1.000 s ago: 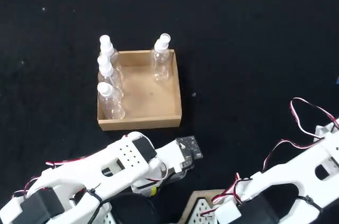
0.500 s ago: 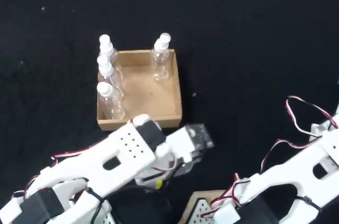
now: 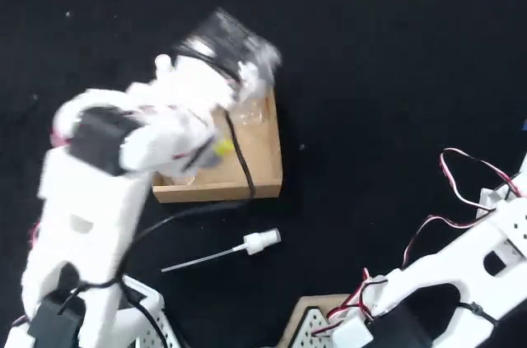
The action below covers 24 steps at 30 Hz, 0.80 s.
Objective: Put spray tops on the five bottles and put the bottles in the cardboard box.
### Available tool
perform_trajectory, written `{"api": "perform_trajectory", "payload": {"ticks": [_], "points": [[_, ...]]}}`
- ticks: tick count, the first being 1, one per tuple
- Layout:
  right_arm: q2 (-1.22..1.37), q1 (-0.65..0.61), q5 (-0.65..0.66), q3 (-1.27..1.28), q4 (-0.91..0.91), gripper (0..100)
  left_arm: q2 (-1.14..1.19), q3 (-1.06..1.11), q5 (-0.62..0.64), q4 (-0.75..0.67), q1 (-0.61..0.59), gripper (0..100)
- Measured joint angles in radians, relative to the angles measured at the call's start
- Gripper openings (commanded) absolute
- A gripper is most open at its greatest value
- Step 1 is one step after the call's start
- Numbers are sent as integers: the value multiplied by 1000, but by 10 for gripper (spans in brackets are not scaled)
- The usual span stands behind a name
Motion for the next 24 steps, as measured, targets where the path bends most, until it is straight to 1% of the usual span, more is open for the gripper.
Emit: {"api": "perform_trajectory", "payload": {"ticks": [4,8,12,16,18,20,22,24], "points": [[0,-8,0,0,0,254,-2,-222,0,2,-69,29],[0,-43,0,0,41,254,-2,-307,0,2,-180,29],[0,-115,0,0,135,255,-2,-316,-2,2,-367,29],[-83,-198,3,0,207,255,-11,-316,0,2,-635,29],[-163,-252,18,0,249,255,-38,-295,0,2,-770,29],[-259,-325,21,0,298,252,-84,-226,0,2,-872,29],[-359,-427,21,9,344,251,-133,-120,0,0,-930,29],[-440,-548,23,29,391,251,-184,12,-2,-34,-965,29]]}}
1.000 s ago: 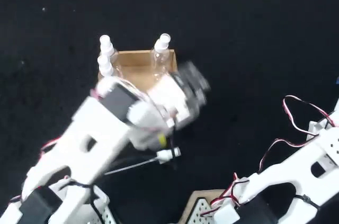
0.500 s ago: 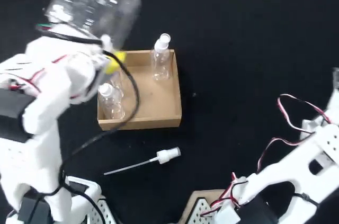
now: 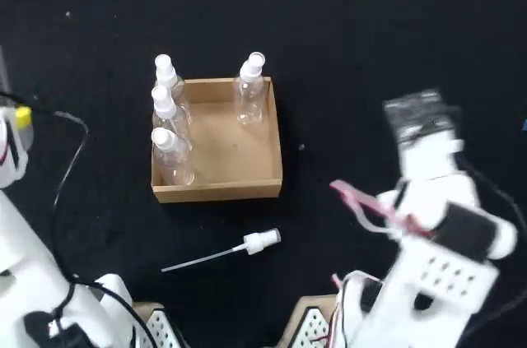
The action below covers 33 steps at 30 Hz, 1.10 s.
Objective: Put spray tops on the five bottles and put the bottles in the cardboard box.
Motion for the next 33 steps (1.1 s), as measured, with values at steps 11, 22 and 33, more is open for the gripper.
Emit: {"api": "perform_trajectory", "payload": {"ticks": [11,22,33], "points": [[-52,-781,97,180,58,254,-353,876,-3,-428,-132,29],[-52,-1155,107,379,-109,254,-437,1094,-3,-519,-133,29],[-52,-1292,144,588,-295,254,-439,1096,-5,-528,-133,29]]}}
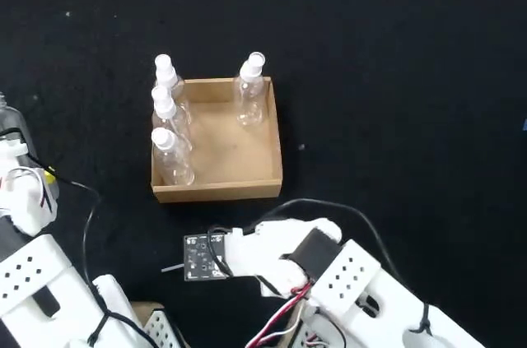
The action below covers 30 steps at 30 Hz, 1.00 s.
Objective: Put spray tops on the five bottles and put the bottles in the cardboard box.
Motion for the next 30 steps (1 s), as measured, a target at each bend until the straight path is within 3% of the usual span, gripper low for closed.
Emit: {"api": "perform_trajectory", "payload": {"ticks": [4,12,20,26,30], "points": [[3,-6,0,6,-77,253,0,-3,0,0,0,29],[414,-5,-2,0,-224,253,0,-52,0,43,0,29],[494,-5,-2,0,-296,245,0,-52,0,48,0,29],[494,-6,-137,0,-351,9,0,-52,0,48,0,29],[494,23,-184,0,-351,29,0,-52,0,48,0,29]]}}
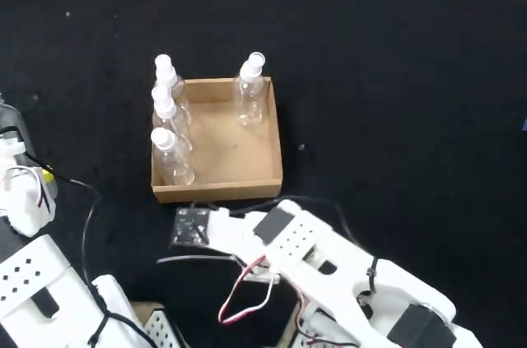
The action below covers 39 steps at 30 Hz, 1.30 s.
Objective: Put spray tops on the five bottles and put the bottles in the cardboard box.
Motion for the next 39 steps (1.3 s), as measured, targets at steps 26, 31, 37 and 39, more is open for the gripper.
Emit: {"api": "perform_trajectory", "payload": {"ticks": [26,31,37,39], "points": [[-446,1316,979,-160,439,11,0,5,0,-75,0,29],[-402,1510,895,-195,253,11,0,106,0,-175,2,29],[-97,1583,586,-331,135,11,-2,299,52,-451,2,29],[37,1583,417,-416,135,11,-2,361,118,-566,2,29]]}}
